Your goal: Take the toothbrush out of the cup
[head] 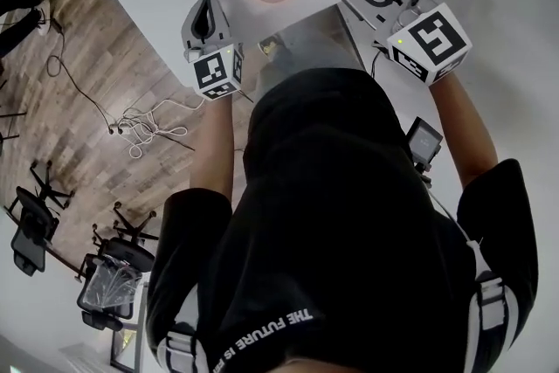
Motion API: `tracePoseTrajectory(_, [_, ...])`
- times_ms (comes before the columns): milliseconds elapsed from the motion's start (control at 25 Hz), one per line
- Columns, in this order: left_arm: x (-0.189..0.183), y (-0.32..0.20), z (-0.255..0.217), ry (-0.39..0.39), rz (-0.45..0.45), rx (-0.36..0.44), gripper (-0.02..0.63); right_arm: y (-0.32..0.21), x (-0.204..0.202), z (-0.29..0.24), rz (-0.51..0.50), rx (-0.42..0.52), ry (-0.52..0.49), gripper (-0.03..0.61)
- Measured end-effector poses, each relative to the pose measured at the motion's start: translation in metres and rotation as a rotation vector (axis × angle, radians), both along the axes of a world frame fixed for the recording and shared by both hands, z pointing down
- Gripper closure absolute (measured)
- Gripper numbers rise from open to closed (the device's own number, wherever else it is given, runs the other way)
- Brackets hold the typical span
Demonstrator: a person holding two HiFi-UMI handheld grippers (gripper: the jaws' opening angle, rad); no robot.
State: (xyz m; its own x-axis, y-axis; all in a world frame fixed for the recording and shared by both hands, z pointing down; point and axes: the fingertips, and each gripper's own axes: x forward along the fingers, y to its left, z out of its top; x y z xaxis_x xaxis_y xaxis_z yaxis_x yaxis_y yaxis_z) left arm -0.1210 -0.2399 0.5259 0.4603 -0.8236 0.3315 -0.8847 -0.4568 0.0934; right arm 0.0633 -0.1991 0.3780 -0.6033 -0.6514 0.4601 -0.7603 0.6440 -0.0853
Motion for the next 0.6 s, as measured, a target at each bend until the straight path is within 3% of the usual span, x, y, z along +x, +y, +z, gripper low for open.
tracePoseTrajectory(600, [-0.001,0.000,0.004,-0.010,0.037,0.003,0.594,-0.001,-0.037,0.035,-0.056,-0.052,0.011,0.466])
